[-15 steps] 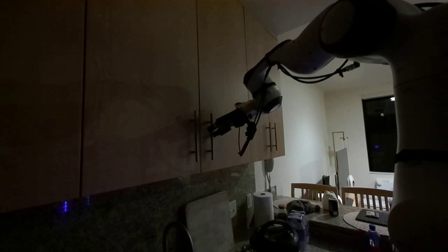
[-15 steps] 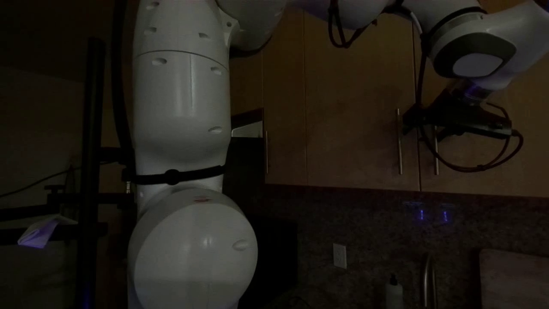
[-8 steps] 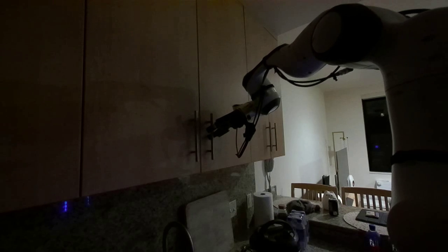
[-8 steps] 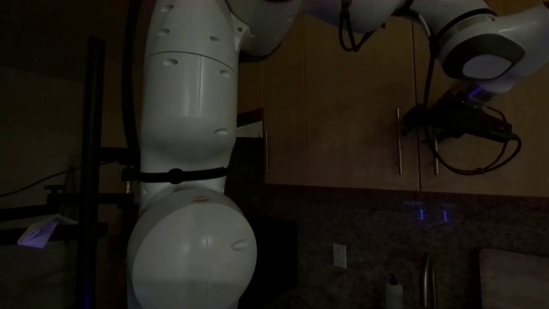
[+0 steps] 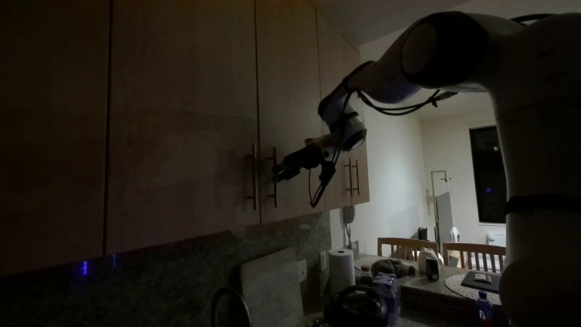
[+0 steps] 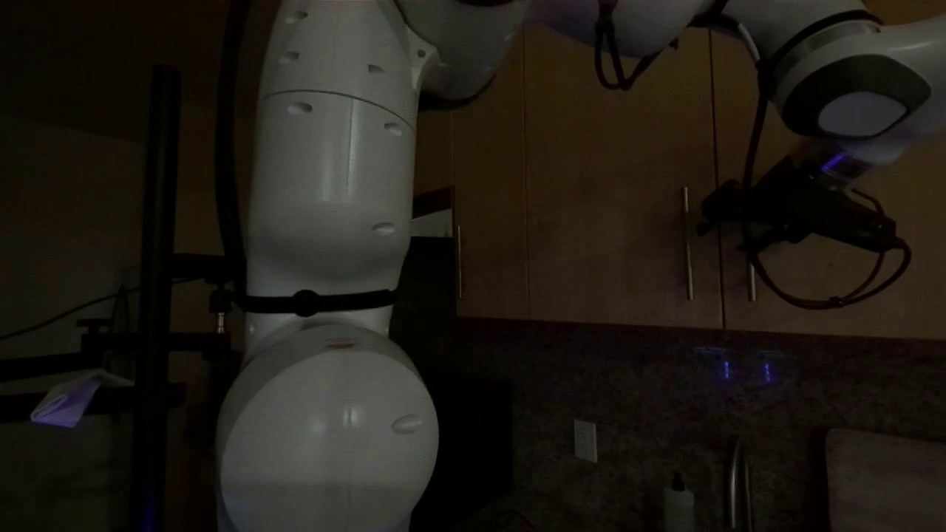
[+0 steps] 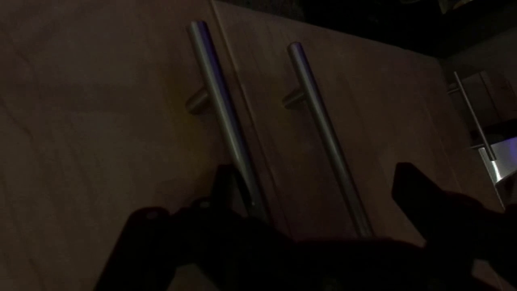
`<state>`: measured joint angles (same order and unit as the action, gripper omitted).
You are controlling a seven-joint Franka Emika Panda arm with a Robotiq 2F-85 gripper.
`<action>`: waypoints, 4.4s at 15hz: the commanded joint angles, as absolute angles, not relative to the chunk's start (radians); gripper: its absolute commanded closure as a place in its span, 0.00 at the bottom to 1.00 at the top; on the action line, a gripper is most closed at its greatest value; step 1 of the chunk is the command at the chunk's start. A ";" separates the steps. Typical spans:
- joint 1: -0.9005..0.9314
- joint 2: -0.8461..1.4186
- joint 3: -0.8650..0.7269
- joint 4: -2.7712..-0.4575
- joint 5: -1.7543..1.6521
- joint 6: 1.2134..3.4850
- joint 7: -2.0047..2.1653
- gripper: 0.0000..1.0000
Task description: Open the third cabinet door from the right
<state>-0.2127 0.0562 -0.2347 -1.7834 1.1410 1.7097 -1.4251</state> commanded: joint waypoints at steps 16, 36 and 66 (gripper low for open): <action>-0.293 0.134 -0.237 -1.690 1.093 1.294 -1.498 0.00; -0.400 0.151 -0.306 -1.684 1.047 1.000 -1.690 0.00; -0.669 0.412 -0.304 -1.327 0.922 0.493 -1.941 0.00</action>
